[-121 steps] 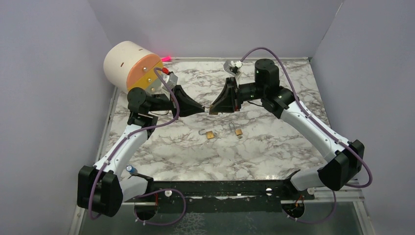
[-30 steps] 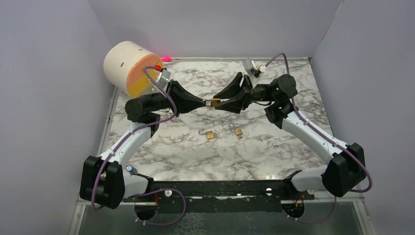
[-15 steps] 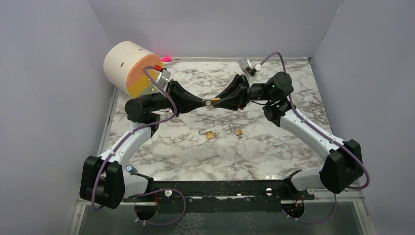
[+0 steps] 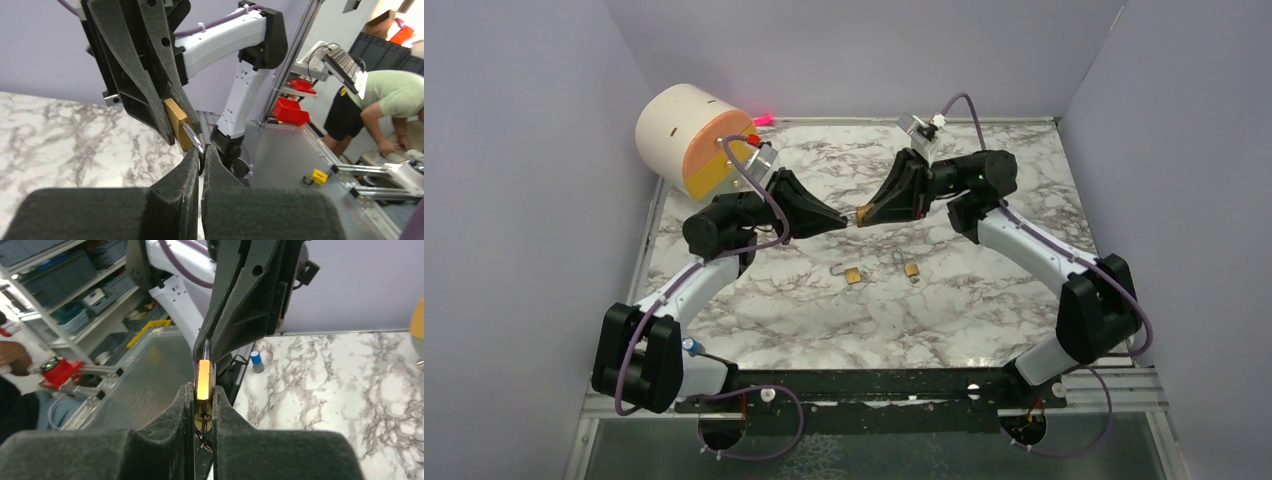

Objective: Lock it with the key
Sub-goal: Lock the lock.

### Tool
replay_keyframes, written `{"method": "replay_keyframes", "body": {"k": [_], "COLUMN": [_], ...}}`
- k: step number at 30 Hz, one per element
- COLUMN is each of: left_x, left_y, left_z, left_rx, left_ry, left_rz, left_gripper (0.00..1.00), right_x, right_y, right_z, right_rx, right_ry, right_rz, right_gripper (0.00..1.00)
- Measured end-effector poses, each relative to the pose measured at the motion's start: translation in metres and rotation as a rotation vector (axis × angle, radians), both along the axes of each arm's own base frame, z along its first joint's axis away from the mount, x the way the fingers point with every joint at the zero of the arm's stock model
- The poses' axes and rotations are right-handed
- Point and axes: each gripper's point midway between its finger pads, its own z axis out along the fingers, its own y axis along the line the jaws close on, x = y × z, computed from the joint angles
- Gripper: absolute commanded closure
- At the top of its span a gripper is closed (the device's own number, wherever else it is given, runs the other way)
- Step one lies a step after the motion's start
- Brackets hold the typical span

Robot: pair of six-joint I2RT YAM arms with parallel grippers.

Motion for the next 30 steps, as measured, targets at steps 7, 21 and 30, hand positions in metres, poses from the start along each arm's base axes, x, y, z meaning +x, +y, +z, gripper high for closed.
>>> {"method": "replay_keyframes", "body": {"k": [7, 21, 30], "left_x": [-0.004, -0.028, -0.026], "left_y": [-0.003, -0.019, -0.027], "left_z": [-0.006, 0.003, 0.009], "left_rx": [0.023, 0.018, 0.002], "left_ry": [0.153, 0.185, 0.192], "left_rz": [-0.07, -0.173, -0.192], "left_gripper": [1.0, 1.0, 1.0], "right_x": [0.004, -0.012, -0.013], "right_y": [-0.001, -0.013, -0.018], "right_z": [-0.006, 0.007, 0.012], "right_rx": [-0.077, -0.106, -0.093], "right_ry": [0.144, 0.021, -0.047], "right_rz": [0.128, 0.15, 0.129], "right_gripper": [0.99, 0.99, 0.99]}}
